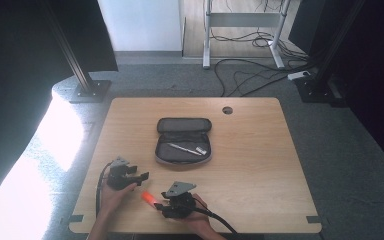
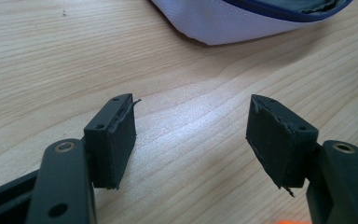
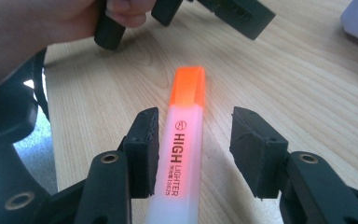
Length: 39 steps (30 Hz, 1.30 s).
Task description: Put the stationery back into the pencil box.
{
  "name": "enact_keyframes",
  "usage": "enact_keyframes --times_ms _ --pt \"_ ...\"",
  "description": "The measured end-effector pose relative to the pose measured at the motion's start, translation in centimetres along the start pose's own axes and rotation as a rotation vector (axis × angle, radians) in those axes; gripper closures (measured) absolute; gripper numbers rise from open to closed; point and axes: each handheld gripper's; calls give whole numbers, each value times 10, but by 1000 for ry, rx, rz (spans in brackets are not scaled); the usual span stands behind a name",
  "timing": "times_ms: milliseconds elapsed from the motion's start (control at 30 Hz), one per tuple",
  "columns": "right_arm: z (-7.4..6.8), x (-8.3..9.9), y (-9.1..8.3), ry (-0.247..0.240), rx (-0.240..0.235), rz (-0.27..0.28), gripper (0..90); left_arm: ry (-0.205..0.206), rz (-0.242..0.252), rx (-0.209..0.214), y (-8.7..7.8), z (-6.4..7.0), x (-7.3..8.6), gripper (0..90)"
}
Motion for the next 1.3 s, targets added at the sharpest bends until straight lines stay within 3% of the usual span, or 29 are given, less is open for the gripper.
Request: enact_keyframes --times_ms 533,933,1300 --pt "-13 1 10 -64 13 -76 541 -4 4 1 -1 -1 0 334" --pt "-18 0 11 -114 75 -119 647 -8 2 -2 0 -2 0 334" --pt "-13 -1 9 -91 51 -126 656 -7 1 -3 0 -3 0 335"
Point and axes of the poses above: each handheld gripper's, and its own axes: y roughly forward along the jaws, x roughly out of its underside, z roughly to its right, and after that the axes turned 12 degrees about -y, right-handed
